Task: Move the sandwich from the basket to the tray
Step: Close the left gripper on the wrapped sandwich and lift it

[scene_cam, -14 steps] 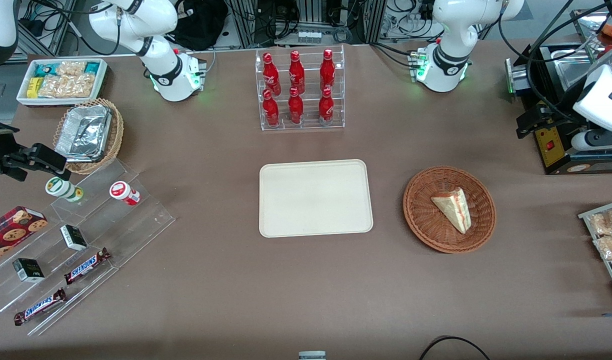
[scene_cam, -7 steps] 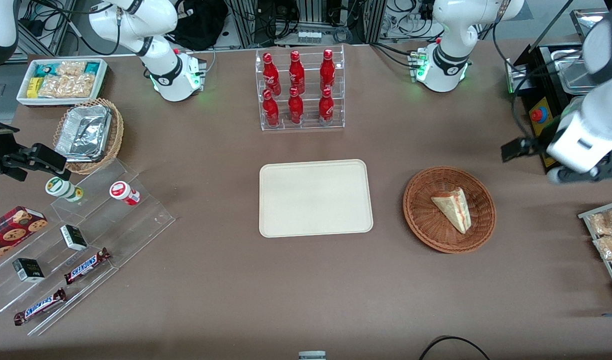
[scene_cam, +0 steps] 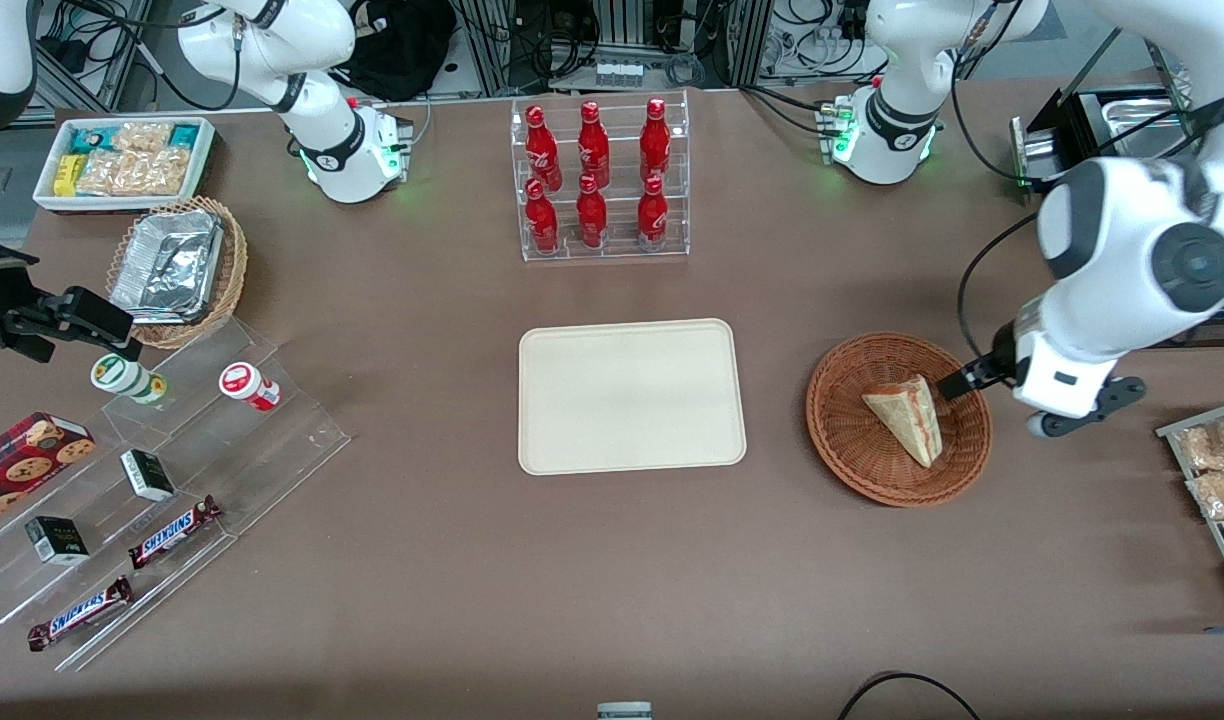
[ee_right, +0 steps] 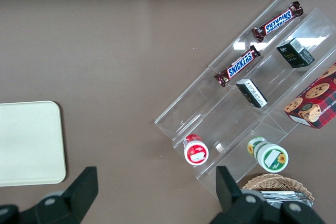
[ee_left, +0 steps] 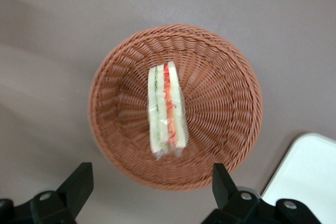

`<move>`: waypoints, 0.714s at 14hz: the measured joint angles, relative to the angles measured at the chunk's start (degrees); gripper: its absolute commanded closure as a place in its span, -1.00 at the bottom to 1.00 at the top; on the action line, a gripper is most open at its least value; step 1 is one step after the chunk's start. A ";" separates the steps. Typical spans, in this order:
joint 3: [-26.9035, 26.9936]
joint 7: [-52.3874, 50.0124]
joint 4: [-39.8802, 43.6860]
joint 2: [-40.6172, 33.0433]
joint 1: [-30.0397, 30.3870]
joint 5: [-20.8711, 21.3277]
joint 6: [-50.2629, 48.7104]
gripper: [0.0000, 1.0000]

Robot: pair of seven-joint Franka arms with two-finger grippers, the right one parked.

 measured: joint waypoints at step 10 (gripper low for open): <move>-0.86 -6.31 -14.40 5.76 0.00 0.01 21.62 -1.00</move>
